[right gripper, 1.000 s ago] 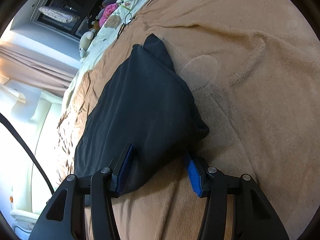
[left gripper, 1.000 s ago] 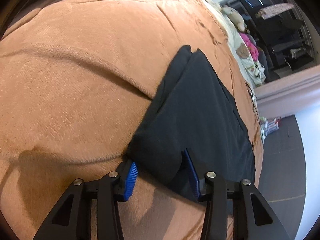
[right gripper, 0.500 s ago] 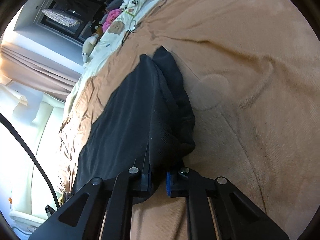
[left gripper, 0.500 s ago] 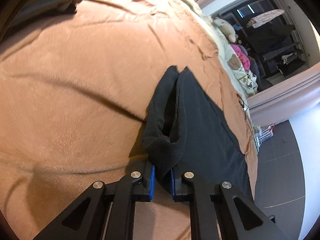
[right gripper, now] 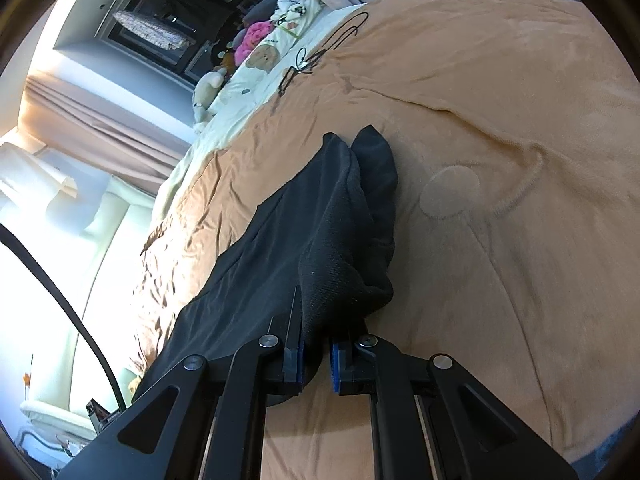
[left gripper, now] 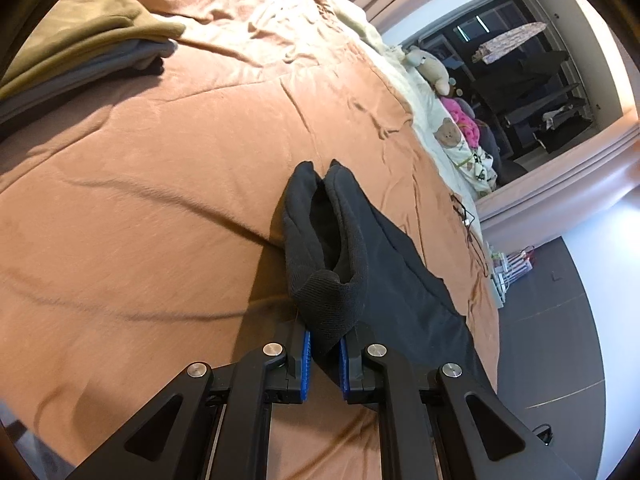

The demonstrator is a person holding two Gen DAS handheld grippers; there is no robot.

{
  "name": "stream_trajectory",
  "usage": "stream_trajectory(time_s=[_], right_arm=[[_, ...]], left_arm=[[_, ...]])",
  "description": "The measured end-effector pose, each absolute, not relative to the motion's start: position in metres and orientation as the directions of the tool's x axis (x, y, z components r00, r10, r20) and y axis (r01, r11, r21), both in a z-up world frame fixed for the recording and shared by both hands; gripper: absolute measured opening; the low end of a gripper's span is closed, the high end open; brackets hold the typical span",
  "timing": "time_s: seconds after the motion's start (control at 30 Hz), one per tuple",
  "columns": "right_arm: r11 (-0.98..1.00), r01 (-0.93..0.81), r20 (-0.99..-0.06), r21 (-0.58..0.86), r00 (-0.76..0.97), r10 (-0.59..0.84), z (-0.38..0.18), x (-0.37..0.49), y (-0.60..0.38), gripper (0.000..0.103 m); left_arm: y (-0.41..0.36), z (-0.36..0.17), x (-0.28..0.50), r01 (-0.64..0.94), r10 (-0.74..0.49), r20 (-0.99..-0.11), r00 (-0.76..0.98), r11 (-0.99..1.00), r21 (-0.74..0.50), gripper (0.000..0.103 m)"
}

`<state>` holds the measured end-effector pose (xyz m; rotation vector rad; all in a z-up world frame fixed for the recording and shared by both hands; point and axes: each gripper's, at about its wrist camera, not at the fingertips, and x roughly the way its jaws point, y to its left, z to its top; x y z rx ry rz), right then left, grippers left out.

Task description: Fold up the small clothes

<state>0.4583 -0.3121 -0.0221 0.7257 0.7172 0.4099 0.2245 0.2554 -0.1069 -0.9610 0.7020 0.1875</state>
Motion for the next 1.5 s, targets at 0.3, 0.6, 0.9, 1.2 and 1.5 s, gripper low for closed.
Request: stream_trajectory(time_s=[0.3, 0.6, 0.9, 1.2, 1.5], right_arm=[[0.699, -0.093, -0.464, 0.709, 0.685, 0.562, -0.027, 0.421, -0.315, 0.006], [0.691, -0.115, -0.446, 0.714, 0.686, 0.575, -0.026, 0.387, -0.322, 0.006], [0.714, -0.106, -0.471, 0.692, 0.684, 0.557, -0.041, 0.365, -0.326, 0.006], [0.754, -0.025, -0.556, 0.657, 0.659, 0.507, -0.050, 0.355, -0.337, 0.013], [0.826, 0.016, -0.538, 0.563, 0.766, 0.352, -0.014, 0.311, -0.353, 0.051]], left_arm=[[0.251, -0.107, 0.174, -0.442, -0.149, -0.614, 0.775, 0.568, -0.695, 0.011], [0.249, -0.112, 0.127, -0.445, -0.137, -0.609, 0.782, 0.561, -0.698, 0.011], [0.246, -0.131, 0.106, -0.454, -0.161, -0.616, 0.771, 0.539, -0.709, 0.011], [0.255, -0.160, 0.103, -0.501, -0.197, -0.650, 0.734, 0.491, -0.713, 0.036], [0.264, -0.169, 0.092, -0.496, -0.196, -0.636, 0.747, 0.473, -0.728, 0.062]])
